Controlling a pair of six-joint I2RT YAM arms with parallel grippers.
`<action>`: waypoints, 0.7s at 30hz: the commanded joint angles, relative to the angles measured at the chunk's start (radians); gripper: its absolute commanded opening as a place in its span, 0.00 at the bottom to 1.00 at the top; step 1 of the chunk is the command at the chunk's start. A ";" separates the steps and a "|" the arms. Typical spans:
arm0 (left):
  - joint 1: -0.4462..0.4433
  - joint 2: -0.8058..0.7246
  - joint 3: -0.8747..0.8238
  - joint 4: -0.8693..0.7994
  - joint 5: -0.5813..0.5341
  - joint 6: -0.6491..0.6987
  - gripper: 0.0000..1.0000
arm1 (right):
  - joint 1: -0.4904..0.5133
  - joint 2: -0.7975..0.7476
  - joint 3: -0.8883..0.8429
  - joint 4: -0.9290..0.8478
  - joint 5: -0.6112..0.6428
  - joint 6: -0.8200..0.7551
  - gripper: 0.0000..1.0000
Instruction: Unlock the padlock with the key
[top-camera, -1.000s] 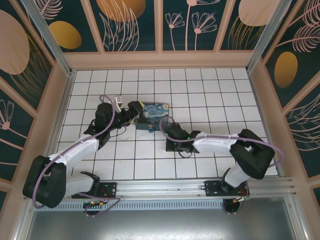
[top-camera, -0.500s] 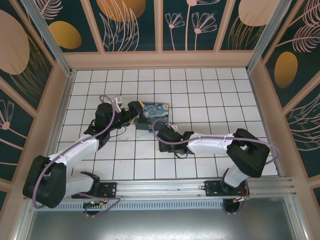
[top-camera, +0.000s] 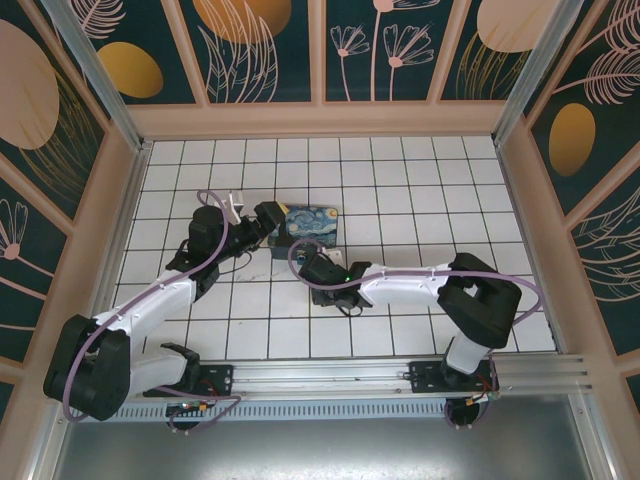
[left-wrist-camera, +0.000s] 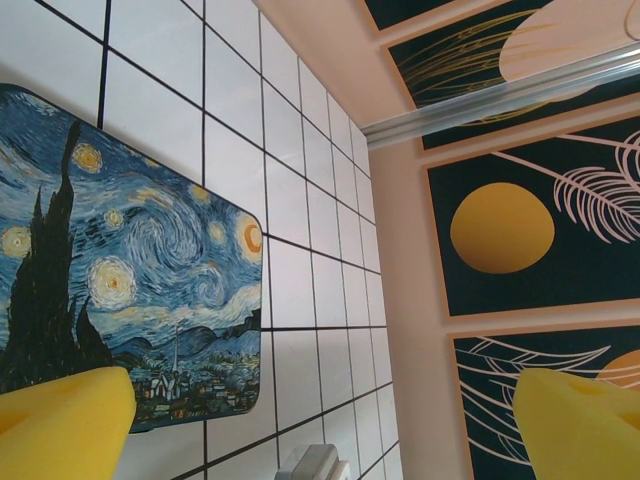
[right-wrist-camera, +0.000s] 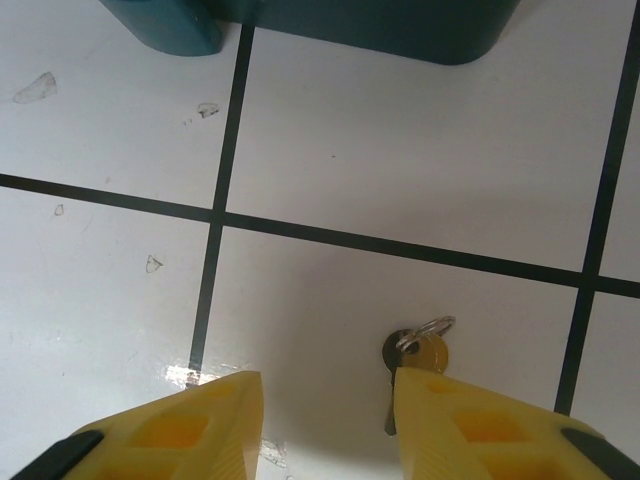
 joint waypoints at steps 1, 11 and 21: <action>-0.002 -0.015 -0.002 -0.009 -0.008 0.025 0.97 | 0.016 -0.012 -0.002 -0.024 0.015 0.031 0.38; -0.002 -0.021 0.001 -0.017 -0.011 0.029 0.97 | 0.023 -0.023 -0.049 -0.006 0.017 0.061 0.38; -0.003 -0.030 0.000 -0.024 -0.018 0.032 0.97 | 0.023 -0.011 -0.064 0.034 -0.008 0.064 0.39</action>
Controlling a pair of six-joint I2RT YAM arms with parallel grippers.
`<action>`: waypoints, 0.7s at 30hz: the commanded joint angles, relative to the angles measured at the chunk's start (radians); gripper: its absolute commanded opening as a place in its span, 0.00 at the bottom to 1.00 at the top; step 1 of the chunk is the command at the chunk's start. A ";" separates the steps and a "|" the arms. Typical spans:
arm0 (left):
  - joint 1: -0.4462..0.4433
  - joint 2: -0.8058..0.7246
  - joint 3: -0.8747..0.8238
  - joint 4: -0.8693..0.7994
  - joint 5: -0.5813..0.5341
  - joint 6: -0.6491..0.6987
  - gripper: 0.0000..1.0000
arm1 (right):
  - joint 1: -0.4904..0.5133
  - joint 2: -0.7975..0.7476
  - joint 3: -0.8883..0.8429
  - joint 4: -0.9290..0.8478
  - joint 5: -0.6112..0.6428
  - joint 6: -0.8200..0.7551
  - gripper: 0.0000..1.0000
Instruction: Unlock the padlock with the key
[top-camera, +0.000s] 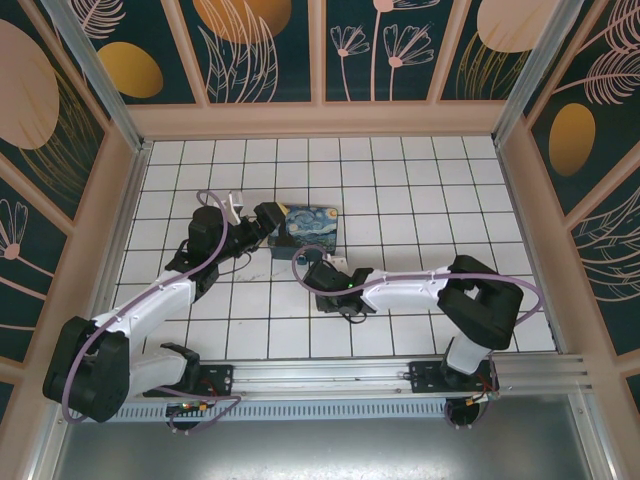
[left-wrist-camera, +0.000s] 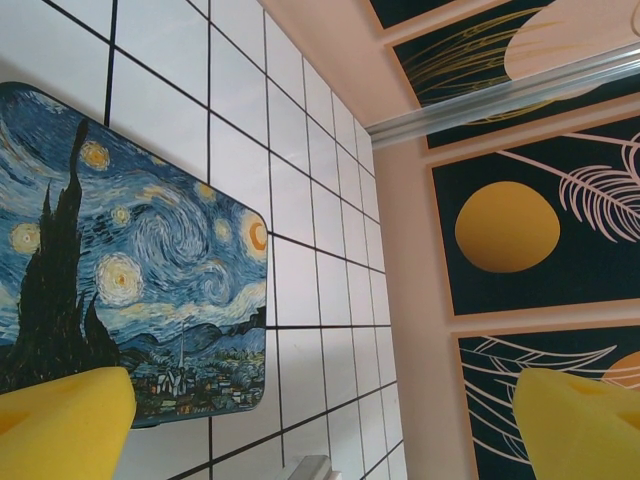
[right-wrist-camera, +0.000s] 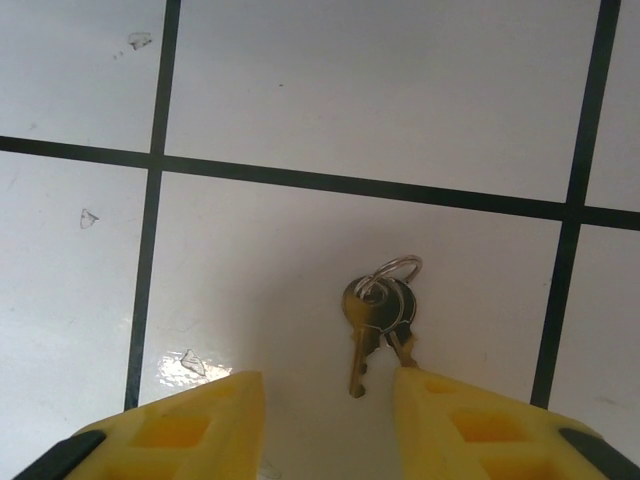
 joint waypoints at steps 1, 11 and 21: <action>-0.003 -0.022 0.000 -0.005 -0.015 0.023 0.97 | 0.007 0.007 0.007 0.013 -0.009 0.008 0.39; -0.003 -0.019 -0.003 -0.007 -0.020 0.023 0.97 | 0.013 0.117 0.167 0.019 -0.046 -0.064 0.39; -0.003 -0.021 -0.002 -0.013 -0.016 0.029 0.97 | 0.013 -0.014 0.107 -0.013 0.024 -0.146 0.41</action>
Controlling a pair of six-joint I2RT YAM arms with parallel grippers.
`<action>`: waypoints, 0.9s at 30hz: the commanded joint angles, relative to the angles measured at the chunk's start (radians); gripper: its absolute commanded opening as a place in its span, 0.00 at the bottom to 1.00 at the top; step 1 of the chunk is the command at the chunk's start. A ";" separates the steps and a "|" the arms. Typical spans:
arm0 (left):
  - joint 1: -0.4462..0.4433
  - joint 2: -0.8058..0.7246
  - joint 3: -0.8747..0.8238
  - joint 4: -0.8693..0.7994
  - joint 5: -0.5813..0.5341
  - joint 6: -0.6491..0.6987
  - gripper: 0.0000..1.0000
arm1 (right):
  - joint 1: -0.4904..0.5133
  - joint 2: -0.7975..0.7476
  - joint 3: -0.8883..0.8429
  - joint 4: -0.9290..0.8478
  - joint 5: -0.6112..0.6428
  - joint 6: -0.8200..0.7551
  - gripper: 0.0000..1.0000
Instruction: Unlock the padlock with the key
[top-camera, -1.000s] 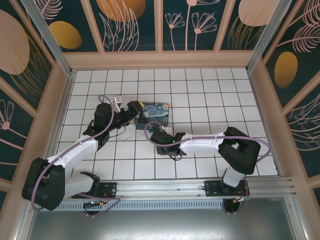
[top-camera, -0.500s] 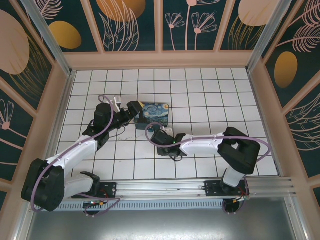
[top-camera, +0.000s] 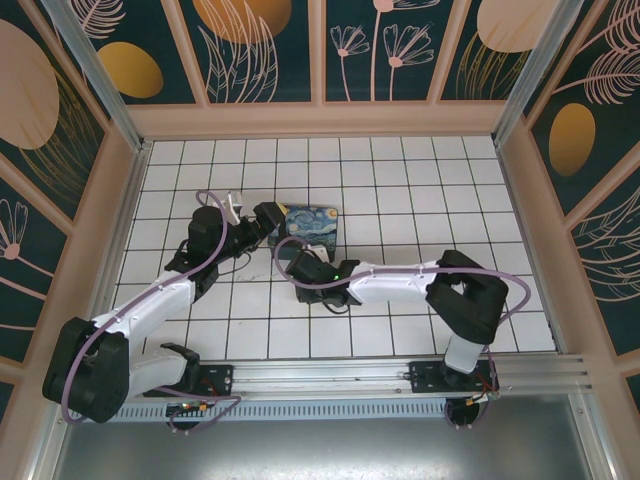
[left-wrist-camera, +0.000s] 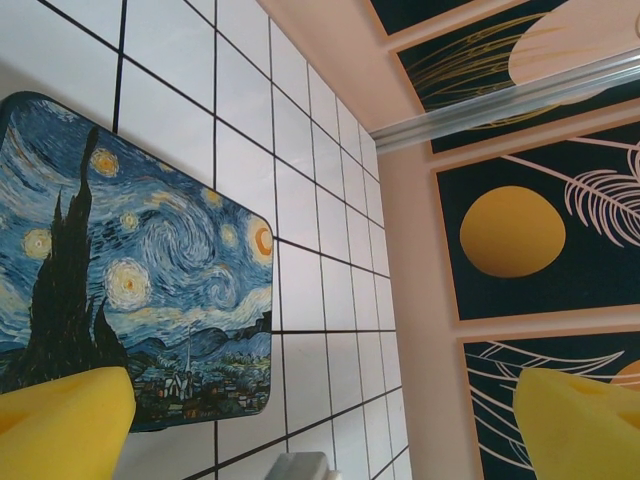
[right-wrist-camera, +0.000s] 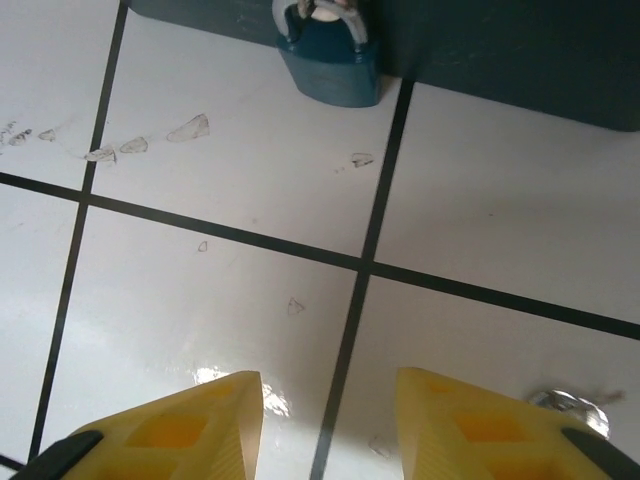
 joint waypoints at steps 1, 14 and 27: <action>-0.003 -0.017 -0.002 -0.006 0.000 0.021 0.97 | 0.006 -0.092 -0.046 -0.060 0.054 -0.090 0.42; -0.002 -0.014 0.016 -0.020 -0.001 0.024 0.98 | -0.151 -0.253 -0.195 -0.069 -0.103 -0.475 0.50; -0.003 -0.002 0.024 -0.026 -0.009 0.024 0.98 | -0.153 -0.105 -0.135 -0.065 -0.102 -0.599 0.49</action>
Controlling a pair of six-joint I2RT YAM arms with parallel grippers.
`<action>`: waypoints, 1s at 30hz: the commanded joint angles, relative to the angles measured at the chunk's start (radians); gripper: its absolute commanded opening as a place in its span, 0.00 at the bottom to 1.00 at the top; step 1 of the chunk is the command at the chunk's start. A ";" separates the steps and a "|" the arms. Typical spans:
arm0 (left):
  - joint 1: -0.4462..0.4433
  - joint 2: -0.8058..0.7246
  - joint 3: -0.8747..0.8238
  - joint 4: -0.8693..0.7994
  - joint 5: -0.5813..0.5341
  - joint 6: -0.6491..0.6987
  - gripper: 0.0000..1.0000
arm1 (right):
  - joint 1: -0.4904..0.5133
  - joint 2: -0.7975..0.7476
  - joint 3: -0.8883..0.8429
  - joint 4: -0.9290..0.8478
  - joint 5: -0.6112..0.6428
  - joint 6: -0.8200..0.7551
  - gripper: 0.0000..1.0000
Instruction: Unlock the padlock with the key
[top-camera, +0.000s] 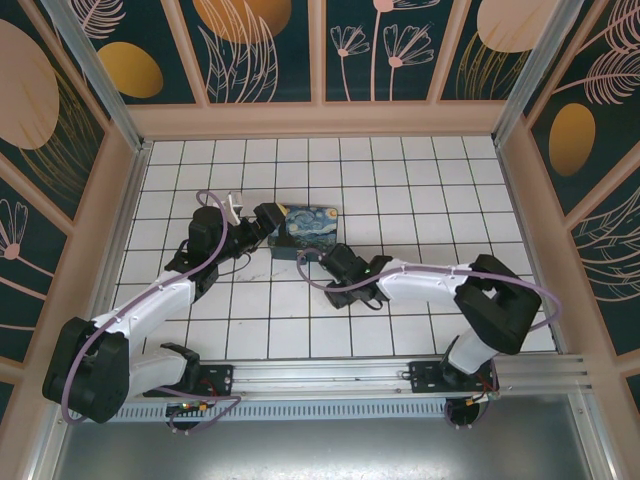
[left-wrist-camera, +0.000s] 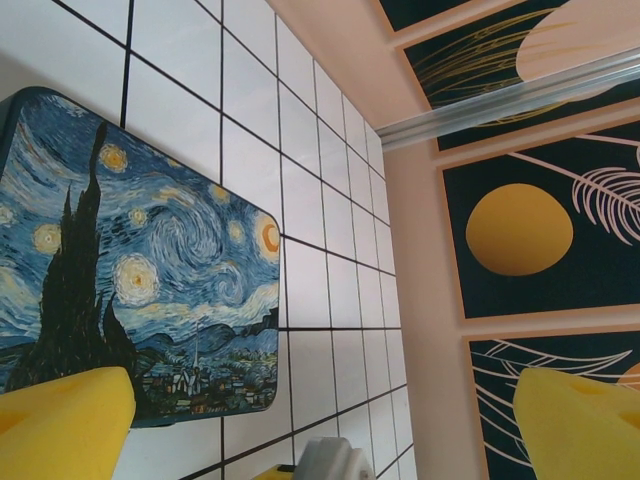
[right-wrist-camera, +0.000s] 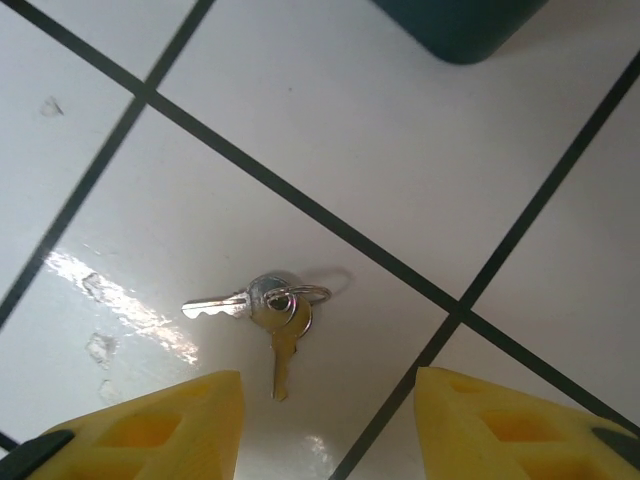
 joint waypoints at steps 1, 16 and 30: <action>-0.003 -0.001 0.025 -0.009 -0.005 0.016 0.97 | -0.001 0.035 0.043 -0.001 -0.002 -0.053 0.49; -0.003 0.012 0.021 0.000 -0.004 0.018 0.98 | -0.001 0.162 0.094 0.028 0.001 -0.077 0.39; -0.003 -0.001 0.005 -0.010 -0.004 0.029 0.98 | 0.001 0.099 0.026 0.082 -0.083 0.015 0.00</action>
